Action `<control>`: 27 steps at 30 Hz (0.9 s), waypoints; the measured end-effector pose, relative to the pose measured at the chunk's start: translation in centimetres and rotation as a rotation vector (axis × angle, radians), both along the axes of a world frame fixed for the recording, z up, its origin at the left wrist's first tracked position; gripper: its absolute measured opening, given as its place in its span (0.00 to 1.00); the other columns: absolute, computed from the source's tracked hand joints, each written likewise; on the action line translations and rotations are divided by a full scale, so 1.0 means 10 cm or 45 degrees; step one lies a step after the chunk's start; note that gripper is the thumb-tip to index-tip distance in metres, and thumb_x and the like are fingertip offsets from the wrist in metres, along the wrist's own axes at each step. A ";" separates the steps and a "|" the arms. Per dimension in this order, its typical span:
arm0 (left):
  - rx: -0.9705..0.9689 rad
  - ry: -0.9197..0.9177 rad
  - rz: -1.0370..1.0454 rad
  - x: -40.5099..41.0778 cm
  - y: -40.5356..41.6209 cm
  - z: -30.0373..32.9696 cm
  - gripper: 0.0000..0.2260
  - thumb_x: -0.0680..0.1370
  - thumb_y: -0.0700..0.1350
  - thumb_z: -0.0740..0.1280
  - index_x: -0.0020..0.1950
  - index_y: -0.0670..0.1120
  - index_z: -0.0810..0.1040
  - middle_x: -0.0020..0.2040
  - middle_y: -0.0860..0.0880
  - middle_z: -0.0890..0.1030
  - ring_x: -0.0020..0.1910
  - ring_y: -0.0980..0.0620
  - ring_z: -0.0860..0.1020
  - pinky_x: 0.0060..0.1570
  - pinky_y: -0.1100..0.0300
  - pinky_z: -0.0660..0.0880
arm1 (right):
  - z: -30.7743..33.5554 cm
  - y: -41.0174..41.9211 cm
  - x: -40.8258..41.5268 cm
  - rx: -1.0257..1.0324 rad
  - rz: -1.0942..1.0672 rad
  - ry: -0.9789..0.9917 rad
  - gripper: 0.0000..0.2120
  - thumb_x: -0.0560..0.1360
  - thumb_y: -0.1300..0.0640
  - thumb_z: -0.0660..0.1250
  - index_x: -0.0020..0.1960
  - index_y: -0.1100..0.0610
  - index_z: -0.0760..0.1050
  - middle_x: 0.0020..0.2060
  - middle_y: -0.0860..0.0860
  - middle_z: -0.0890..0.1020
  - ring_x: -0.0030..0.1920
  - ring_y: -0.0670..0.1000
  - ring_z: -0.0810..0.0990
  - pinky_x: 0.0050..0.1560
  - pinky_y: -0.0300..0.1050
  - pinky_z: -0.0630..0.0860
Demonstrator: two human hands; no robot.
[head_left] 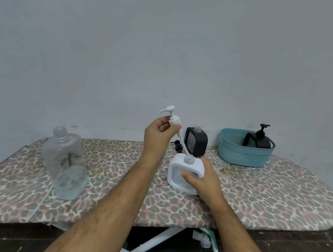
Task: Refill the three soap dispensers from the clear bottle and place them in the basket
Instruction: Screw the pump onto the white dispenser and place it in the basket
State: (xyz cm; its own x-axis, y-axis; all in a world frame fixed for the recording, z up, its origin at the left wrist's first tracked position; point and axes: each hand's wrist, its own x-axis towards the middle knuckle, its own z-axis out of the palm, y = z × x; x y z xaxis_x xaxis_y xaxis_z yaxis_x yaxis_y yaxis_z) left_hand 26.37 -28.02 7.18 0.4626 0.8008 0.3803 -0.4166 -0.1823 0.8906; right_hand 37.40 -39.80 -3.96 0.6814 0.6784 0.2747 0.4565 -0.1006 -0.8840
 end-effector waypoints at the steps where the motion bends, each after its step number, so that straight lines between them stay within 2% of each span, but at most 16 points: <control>1: 0.001 0.007 -0.008 0.01 -0.03 -0.02 0.09 0.75 0.35 0.72 0.51 0.48 0.81 0.44 0.54 0.85 0.44 0.61 0.83 0.43 0.70 0.76 | 0.00 0.00 0.00 0.000 0.001 0.003 0.22 0.69 0.52 0.77 0.58 0.45 0.72 0.49 0.41 0.81 0.49 0.42 0.79 0.44 0.40 0.73; 5: 0.024 0.052 -0.024 0.03 -0.11 -0.13 0.10 0.74 0.34 0.72 0.53 0.46 0.81 0.46 0.50 0.85 0.46 0.58 0.84 0.44 0.69 0.76 | 0.00 0.00 -0.01 0.005 -0.005 -0.010 0.22 0.69 0.53 0.78 0.58 0.44 0.71 0.49 0.41 0.81 0.48 0.40 0.79 0.43 0.38 0.73; 10: 0.060 0.198 -0.053 0.10 -0.15 -0.31 0.13 0.73 0.36 0.74 0.50 0.54 0.81 0.47 0.51 0.86 0.48 0.56 0.84 0.48 0.64 0.78 | -0.01 0.00 0.00 0.000 -0.006 -0.031 0.21 0.68 0.51 0.77 0.55 0.40 0.70 0.47 0.42 0.81 0.46 0.40 0.80 0.42 0.39 0.75; 13: 0.136 0.356 -0.086 0.13 -0.15 -0.46 0.13 0.72 0.38 0.75 0.54 0.51 0.81 0.49 0.51 0.85 0.50 0.55 0.83 0.51 0.62 0.78 | -0.01 0.01 0.01 0.005 0.003 -0.015 0.22 0.68 0.51 0.77 0.56 0.41 0.70 0.48 0.42 0.82 0.47 0.41 0.80 0.45 0.42 0.77; 17: 0.198 0.479 -0.076 0.10 -0.13 -0.56 0.17 0.71 0.40 0.76 0.59 0.47 0.81 0.53 0.52 0.84 0.52 0.59 0.82 0.53 0.64 0.77 | 0.00 0.01 0.02 0.038 0.062 0.053 0.22 0.68 0.53 0.78 0.54 0.40 0.71 0.48 0.43 0.82 0.47 0.41 0.81 0.45 0.39 0.76; 21: 0.240 0.535 -0.040 0.01 -0.09 -0.60 0.15 0.70 0.42 0.76 0.54 0.54 0.82 0.51 0.56 0.84 0.51 0.62 0.81 0.52 0.64 0.77 | -0.03 0.04 -0.02 0.054 0.128 0.085 0.22 0.67 0.51 0.78 0.57 0.42 0.73 0.49 0.44 0.83 0.48 0.41 0.82 0.47 0.43 0.78; 24: 0.270 0.567 -0.011 -0.11 -0.06 -0.63 0.13 0.69 0.43 0.76 0.53 0.53 0.83 0.50 0.57 0.84 0.51 0.61 0.81 0.53 0.61 0.77 | -0.02 0.07 -0.11 0.058 0.166 0.083 0.22 0.68 0.54 0.78 0.58 0.44 0.72 0.49 0.44 0.82 0.47 0.40 0.81 0.45 0.39 0.76; 27: 0.309 0.604 0.014 -0.24 -0.03 -0.63 0.12 0.70 0.44 0.76 0.51 0.54 0.83 0.48 0.58 0.84 0.49 0.63 0.81 0.51 0.62 0.77 | 0.00 0.12 -0.19 0.042 0.204 0.080 0.22 0.68 0.53 0.78 0.57 0.45 0.72 0.49 0.44 0.82 0.47 0.41 0.81 0.43 0.37 0.74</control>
State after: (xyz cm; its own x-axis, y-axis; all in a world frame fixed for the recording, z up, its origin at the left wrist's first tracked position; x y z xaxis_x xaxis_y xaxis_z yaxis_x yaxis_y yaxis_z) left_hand 23.97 -28.27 0.92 0.6210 0.7215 0.3061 0.0250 -0.4087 0.9123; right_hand 35.50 -38.60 -4.00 0.5818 0.7710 0.2590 0.4084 -0.0015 -0.9128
